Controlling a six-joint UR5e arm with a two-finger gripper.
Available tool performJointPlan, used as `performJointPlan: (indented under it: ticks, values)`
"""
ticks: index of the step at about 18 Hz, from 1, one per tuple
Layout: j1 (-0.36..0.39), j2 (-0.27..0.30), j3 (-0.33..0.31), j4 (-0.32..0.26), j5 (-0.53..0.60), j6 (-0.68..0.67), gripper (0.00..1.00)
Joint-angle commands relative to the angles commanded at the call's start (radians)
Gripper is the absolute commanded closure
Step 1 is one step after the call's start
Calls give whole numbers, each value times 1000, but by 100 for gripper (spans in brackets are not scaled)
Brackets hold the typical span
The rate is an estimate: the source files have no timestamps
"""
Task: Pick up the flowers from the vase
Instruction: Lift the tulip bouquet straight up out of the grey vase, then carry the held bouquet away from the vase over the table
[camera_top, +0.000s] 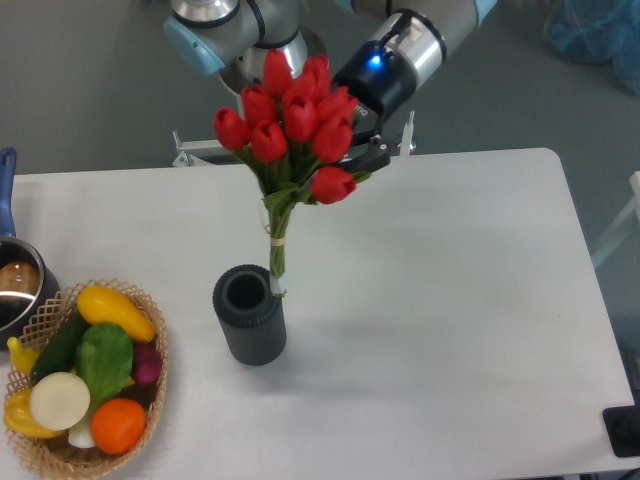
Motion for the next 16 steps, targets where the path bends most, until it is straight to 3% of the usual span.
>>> performJointPlan:
  ticks: [9,16]
  values:
    - [58,-113,104,8,6,5,56]
    - [95,-126,109,8,8,11,56]
